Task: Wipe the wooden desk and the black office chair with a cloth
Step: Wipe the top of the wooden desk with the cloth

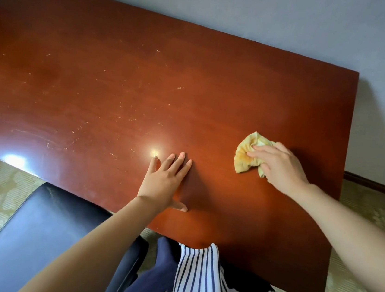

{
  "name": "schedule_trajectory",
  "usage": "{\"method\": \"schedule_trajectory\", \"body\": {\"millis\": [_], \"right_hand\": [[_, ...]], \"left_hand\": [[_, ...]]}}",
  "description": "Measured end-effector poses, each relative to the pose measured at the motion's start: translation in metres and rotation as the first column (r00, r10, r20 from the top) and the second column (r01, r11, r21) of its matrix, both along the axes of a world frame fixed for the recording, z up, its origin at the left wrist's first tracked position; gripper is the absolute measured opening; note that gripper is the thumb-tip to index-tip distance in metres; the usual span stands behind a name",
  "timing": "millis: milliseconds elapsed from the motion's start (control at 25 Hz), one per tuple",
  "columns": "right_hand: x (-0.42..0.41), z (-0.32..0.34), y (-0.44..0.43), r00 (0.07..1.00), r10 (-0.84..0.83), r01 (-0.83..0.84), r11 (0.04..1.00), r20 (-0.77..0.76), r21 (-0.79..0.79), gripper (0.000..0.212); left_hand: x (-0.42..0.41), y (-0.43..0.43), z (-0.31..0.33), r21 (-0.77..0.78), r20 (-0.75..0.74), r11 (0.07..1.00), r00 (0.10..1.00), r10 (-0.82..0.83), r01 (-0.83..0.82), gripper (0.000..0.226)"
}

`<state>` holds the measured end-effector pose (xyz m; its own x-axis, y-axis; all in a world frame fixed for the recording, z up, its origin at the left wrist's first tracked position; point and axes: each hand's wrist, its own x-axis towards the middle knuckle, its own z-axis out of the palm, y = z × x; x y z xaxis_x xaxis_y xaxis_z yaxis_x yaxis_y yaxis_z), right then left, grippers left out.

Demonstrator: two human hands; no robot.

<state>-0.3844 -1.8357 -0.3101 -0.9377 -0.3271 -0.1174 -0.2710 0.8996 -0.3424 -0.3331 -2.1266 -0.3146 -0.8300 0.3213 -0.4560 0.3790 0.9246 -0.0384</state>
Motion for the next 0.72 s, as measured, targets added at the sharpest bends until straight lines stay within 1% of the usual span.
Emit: {"method": "schedule_trajectory", "body": {"millis": [80,160,280,320,360,400,440,480,560,600,720], "right_hand": [[-0.023,-0.001,-0.004,0.997,-0.073,0.073,0.997,-0.010,0.003,0.044],[-0.042,-0.005,-0.015,0.981,-0.188,0.188,0.982,-0.055,0.001,0.041],[-0.053,-0.015,-0.046,0.893,-0.435,0.439,0.898,-0.117,0.013,0.042],[-0.053,-0.018,-0.058,0.861,-0.495,0.499,0.866,-0.117,0.014,0.041],[-0.052,-0.019,-0.069,0.851,-0.515,0.519,0.855,-0.102,0.011,0.041],[-0.049,-0.019,-0.079,0.869,-0.490,0.491,0.871,-0.073,0.004,0.042],[-0.045,-0.019,-0.087,0.904,-0.424,0.425,0.905,-0.044,-0.001,0.043],[-0.039,-0.020,-0.095,0.942,-0.335,0.335,0.942,-0.029,0.003,0.043],[-0.018,-0.022,-0.103,0.985,-0.162,0.163,0.986,-0.054,0.028,0.040],[-0.006,-0.023,-0.105,0.992,-0.104,0.106,0.994,-0.074,0.035,0.039],[0.030,-0.024,-0.104,0.993,0.002,-0.001,1.000,-0.121,0.007,0.038]], "left_hand": [[0.001,-0.001,-0.003,0.012,-0.014,1.000,1.000,-0.002,0.003,0.122],[0.001,-0.002,-0.005,0.025,-0.024,1.000,1.000,-0.005,0.005,0.122],[0.003,-0.003,-0.008,0.038,-0.022,0.999,1.000,0.000,0.001,0.122],[0.002,-0.004,-0.009,0.046,-0.020,0.999,1.000,0.011,-0.010,0.122],[0.003,-0.004,-0.009,0.055,-0.015,0.998,1.000,0.026,-0.025,0.122],[0.002,-0.005,-0.009,0.059,-0.009,0.998,0.999,0.038,-0.037,0.122],[0.002,-0.006,-0.009,0.061,-0.002,0.997,0.999,0.044,-0.043,0.122],[0.002,-0.006,-0.009,0.059,0.004,0.997,0.999,0.046,-0.046,0.122],[0.002,-0.005,-0.008,0.052,0.014,0.997,0.999,0.050,-0.051,0.121],[0.001,-0.004,-0.006,0.047,0.019,0.997,0.998,0.053,-0.054,0.121],[0.000,0.000,0.000,0.030,0.038,0.998,0.998,0.051,-0.052,0.120]]}}
